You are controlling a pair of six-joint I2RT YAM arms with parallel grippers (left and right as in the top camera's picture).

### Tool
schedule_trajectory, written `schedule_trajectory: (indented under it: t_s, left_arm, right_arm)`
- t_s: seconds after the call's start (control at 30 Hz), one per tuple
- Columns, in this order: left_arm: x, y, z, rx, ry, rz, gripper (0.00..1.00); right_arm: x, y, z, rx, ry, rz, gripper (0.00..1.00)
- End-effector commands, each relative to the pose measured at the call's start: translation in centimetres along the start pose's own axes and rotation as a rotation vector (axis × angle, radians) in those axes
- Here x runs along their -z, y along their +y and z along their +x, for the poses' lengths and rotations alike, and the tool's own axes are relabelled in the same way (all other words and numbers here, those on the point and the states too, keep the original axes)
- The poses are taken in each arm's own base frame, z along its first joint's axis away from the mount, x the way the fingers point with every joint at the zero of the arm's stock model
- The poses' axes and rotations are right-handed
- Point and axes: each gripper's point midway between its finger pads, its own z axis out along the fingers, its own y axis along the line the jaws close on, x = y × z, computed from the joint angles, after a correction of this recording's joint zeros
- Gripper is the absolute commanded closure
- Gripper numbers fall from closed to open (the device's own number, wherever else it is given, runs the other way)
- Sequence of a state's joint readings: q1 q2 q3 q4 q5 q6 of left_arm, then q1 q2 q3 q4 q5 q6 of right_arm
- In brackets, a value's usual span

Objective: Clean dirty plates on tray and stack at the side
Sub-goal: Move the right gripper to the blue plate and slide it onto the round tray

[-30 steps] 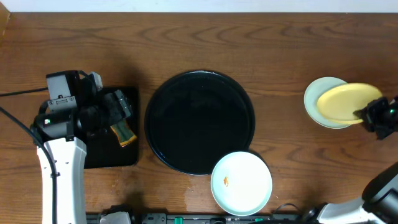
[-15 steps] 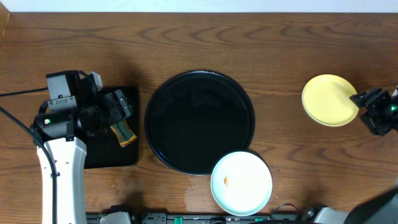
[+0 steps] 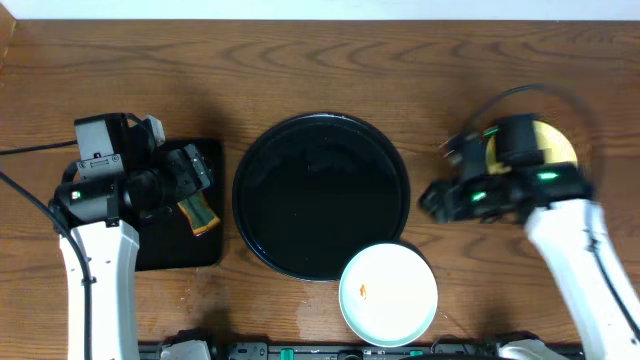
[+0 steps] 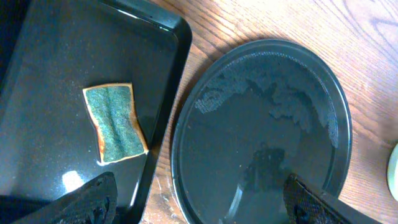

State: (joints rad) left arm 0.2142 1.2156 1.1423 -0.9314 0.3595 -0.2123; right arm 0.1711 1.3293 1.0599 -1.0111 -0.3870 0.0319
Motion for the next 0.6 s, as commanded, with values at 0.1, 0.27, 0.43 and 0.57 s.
schedule_trajectory:
  t_s: [0.1,0.27,0.43,0.57]
  left_arm:
    - [0.5,0.0,-0.6,-0.005,-0.024,-0.006,0.14]
    - [0.5,0.0,-0.6,-0.005,-0.024,-0.005,0.14]
    - [0.5,0.0,-0.6,-0.005,-0.024,-0.006,0.14]
    - [0.5,0.0,-0.6,-0.005,-0.024,-0.005,0.14]
  right_arm:
    - [-5.3,-0.8,3.8,0.186,0.164,0.152,0.45]
    - [-7.7,1.8,5.6,0.389,0.209,0.057,0.51]
    - [-9.2,1.1,7.1,0.475,0.231,0.124,0.47]
    - [-10.8,0.8,7.0,0.461,0.191,0.125,0.52]
